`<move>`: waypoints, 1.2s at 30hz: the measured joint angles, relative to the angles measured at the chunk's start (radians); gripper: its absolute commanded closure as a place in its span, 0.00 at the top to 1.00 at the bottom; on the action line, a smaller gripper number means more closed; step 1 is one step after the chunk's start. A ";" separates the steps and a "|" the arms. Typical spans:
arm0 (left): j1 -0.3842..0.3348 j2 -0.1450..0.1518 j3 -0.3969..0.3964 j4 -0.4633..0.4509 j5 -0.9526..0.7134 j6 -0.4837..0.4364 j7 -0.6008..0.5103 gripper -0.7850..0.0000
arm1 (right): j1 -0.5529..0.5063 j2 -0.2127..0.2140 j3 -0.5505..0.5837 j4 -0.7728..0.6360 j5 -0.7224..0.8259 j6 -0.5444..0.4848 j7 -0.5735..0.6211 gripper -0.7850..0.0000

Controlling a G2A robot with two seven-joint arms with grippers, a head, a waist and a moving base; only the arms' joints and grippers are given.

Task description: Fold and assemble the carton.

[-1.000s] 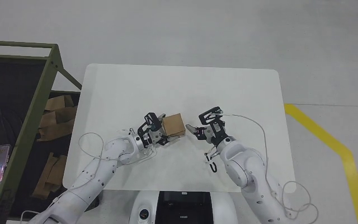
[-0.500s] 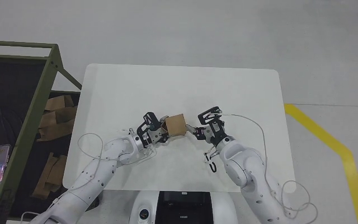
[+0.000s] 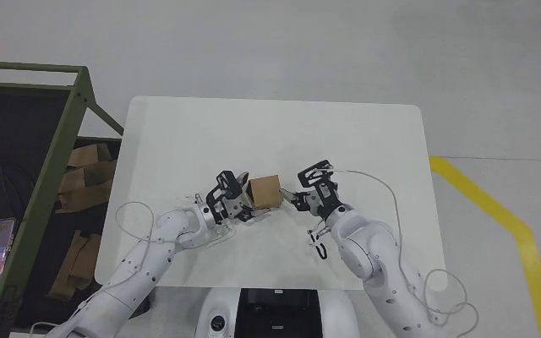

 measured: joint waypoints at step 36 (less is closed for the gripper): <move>0.049 0.015 -0.135 0.018 -0.102 0.003 -0.045 1.00 | 0.164 -0.031 -0.140 0.168 -0.060 -0.036 0.103 1.00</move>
